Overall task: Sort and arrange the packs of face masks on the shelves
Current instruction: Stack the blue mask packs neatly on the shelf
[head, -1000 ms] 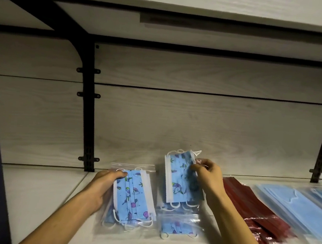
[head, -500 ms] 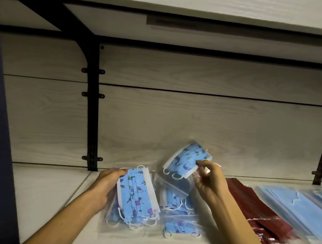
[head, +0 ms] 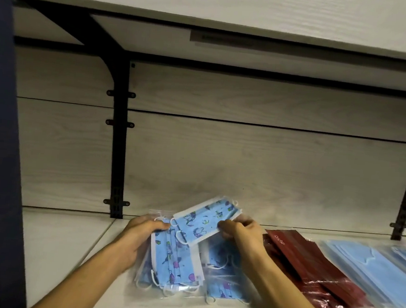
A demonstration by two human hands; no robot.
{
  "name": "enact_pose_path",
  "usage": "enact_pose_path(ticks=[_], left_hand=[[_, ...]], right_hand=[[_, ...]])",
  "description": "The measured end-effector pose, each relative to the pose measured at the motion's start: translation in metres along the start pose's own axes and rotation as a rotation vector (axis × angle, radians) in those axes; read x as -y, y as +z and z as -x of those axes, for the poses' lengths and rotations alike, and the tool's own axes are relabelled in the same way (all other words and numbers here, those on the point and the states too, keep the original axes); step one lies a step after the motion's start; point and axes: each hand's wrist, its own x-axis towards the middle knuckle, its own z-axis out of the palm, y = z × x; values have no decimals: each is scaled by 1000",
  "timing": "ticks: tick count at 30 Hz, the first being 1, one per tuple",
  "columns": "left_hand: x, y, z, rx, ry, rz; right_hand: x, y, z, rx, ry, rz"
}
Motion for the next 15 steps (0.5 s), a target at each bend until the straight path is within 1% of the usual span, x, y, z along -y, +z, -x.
enact_pose_path(ticks=[2, 4, 5, 6, 7, 8, 9, 10, 11, 12, 14, 15], left_hand=[[1, -2, 1, -31, 8, -11], [-1, -3, 2, -37, 40, -10], [-2, -3, 1, -32, 53, -12], [-2, -4, 0, -19, 64, -17], [-2, -3, -1, 0, 73, -29], [-2, -2, 0, 23, 78, -50], [-1, 0, 1, 44, 83, -68], [-1, 1, 1, 65, 92, -77], [-1, 1, 2, 85, 96, -90], [-2, 2, 4, 101, 97, -106], [-1, 2, 4, 114, 97, -122], [0, 1, 4, 105, 99, -111]], right_hand=[[0, 1, -1, -125, -116, 191], [3, -1, 1, -296, -379, 375], [7, -1, 1, -337, -534, 470], [13, -1, 0, -324, -688, 593], [17, 0, -5, -252, -801, 740], [25, 3, -9, -120, -857, 867], [31, 7, -13, 32, -811, 956], [36, 11, -15, 181, -717, 1008], [39, 15, -18, 294, -621, 1050], [40, 19, -22, 347, -548, 1121], [39, 18, -28, 376, -482, 1310], [38, 16, -30, 384, -449, 1363]])
